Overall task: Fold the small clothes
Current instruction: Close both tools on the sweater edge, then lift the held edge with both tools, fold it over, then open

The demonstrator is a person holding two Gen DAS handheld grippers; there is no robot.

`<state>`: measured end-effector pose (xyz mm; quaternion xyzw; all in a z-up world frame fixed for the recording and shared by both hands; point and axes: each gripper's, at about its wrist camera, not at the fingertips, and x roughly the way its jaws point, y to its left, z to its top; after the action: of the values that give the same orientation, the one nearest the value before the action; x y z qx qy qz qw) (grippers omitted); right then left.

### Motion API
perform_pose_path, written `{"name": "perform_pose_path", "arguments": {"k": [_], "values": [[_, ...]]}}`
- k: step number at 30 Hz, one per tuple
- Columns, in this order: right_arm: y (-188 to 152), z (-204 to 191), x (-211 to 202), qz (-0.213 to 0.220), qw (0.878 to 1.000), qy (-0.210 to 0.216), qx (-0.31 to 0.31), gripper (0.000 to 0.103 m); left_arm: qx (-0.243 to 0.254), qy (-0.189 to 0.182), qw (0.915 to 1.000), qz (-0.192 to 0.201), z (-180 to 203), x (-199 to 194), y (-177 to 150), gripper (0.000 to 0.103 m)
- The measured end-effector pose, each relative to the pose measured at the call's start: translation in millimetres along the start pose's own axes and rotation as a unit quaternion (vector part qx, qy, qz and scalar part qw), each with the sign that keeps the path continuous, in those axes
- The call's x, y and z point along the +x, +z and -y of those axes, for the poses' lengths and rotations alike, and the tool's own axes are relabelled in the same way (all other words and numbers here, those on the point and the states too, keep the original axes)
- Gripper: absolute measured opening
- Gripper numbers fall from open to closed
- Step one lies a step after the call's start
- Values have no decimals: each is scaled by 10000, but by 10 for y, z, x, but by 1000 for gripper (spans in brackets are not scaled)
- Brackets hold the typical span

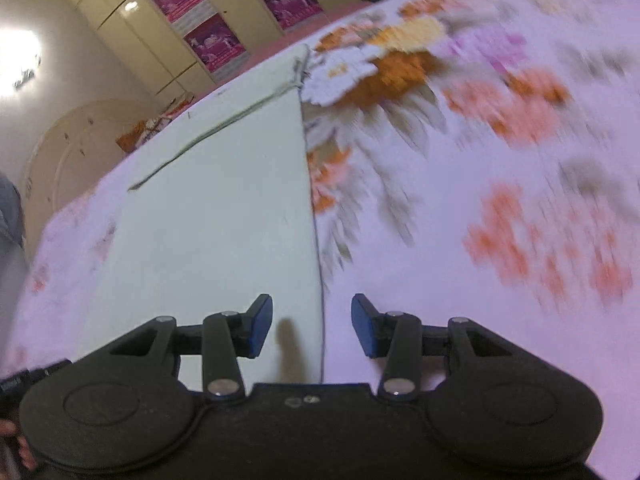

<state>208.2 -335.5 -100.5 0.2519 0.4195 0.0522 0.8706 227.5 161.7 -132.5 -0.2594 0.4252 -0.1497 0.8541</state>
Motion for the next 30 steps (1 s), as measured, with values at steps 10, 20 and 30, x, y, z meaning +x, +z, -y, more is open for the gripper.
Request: {"name": "perform_pose_path", "arguments": {"k": [10,20,30], "values": [[-329,129,-30,-439,9911,962,813,40,-1131,-1081,9877,21,-280,289,-155,55],[-257,61,-22,-258,9889,1208,824,5,-1118,-1140,9850,652,-145,174,-200,3],[-136,115,-27,-121,9862,1239,1091,5,-1369,-1012,9828,715,-163,195,-154,3]]}}
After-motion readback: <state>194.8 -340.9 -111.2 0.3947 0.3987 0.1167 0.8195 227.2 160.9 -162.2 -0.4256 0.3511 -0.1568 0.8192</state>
